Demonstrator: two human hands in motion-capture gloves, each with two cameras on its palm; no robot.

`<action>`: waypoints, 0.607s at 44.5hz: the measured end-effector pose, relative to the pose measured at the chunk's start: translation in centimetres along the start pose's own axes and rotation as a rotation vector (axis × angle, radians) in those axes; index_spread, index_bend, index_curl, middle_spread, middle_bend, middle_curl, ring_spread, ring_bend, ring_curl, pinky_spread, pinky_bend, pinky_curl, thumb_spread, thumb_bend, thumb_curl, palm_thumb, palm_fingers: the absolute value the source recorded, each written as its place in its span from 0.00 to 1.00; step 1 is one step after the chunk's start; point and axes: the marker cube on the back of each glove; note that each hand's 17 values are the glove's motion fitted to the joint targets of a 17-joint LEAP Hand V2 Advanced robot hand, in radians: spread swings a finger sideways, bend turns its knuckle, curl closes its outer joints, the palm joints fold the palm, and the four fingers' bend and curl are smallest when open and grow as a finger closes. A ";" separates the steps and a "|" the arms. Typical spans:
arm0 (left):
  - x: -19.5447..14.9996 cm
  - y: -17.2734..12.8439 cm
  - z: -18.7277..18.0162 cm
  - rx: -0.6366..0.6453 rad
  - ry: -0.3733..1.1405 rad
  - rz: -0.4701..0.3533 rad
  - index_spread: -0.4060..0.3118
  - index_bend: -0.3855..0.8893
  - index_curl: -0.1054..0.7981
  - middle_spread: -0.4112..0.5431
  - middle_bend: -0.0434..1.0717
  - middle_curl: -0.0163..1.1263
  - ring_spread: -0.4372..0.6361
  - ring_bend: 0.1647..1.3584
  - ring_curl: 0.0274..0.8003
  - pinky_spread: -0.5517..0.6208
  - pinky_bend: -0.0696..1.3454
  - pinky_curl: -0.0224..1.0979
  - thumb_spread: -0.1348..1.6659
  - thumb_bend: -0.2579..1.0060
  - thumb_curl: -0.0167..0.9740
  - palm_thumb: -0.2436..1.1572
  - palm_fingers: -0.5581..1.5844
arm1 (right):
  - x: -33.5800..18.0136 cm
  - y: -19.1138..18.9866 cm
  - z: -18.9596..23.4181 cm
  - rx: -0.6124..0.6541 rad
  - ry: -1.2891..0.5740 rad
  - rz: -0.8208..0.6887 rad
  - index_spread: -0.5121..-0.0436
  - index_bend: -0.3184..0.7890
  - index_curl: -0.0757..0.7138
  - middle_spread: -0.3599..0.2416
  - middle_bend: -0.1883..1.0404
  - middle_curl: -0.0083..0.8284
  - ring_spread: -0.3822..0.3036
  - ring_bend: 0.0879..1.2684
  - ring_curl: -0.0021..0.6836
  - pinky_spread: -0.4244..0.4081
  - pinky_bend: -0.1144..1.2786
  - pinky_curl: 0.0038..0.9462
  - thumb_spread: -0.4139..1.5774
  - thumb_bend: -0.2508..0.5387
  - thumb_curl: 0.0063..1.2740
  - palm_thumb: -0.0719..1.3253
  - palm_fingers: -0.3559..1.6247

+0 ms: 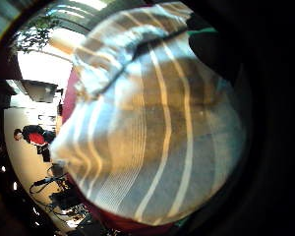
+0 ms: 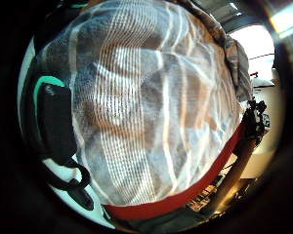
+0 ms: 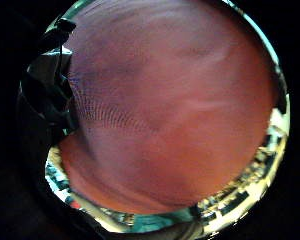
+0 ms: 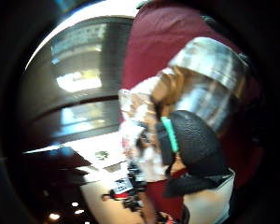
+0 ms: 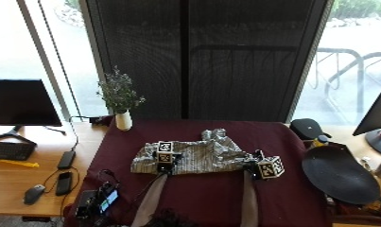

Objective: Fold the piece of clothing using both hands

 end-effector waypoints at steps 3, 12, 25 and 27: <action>0.1 0.9 0.9 -0.096 0.069 0.006 0.37 0.43 0.50 0.35 0.16 0.37 0.47 0.27 0.44 0.61 0.37 0.39 0.91 0.20 0.24 0.50 0.45 | 0.1 -0.1 0.0 0.026 -0.062 0.077 0.45 0.24 0.10 0.71 0.30 0.43 0.43 0.77 0.69 0.36 0.83 0.47 0.83 0.35 0.24 0.46 0.53; -0.3 1.5 0.8 -0.170 0.134 0.006 0.39 0.43 0.51 0.38 0.19 0.36 0.54 0.26 0.42 0.65 0.37 0.39 0.96 0.20 0.19 0.43 0.43 | -0.3 -0.3 1.5 0.048 -0.154 0.101 0.47 0.42 0.20 0.70 0.27 0.41 0.38 0.70 0.64 0.28 0.78 0.43 0.80 0.46 0.30 0.64 0.60; -3.3 1.5 -9.1 -0.100 0.353 0.080 0.40 0.44 0.54 0.41 0.20 0.35 0.58 0.27 0.41 0.70 0.34 0.38 0.94 0.21 0.20 0.43 0.44 | -9.2 4.2 1.6 0.126 -0.414 -0.088 0.54 0.50 0.41 0.45 0.27 0.43 0.26 0.47 0.56 0.20 0.59 0.36 0.61 0.44 0.40 0.82 0.71; -4.7 2.1 -11.7 -0.105 0.383 0.057 0.40 0.43 0.54 0.40 0.21 0.36 0.57 0.27 0.41 0.69 0.33 0.38 0.94 0.21 0.20 0.43 0.45 | -11.9 5.3 2.4 0.141 -0.420 -0.225 0.55 0.49 0.43 0.43 0.27 0.43 0.26 0.46 0.56 0.20 0.58 0.36 0.59 0.43 0.41 0.83 0.72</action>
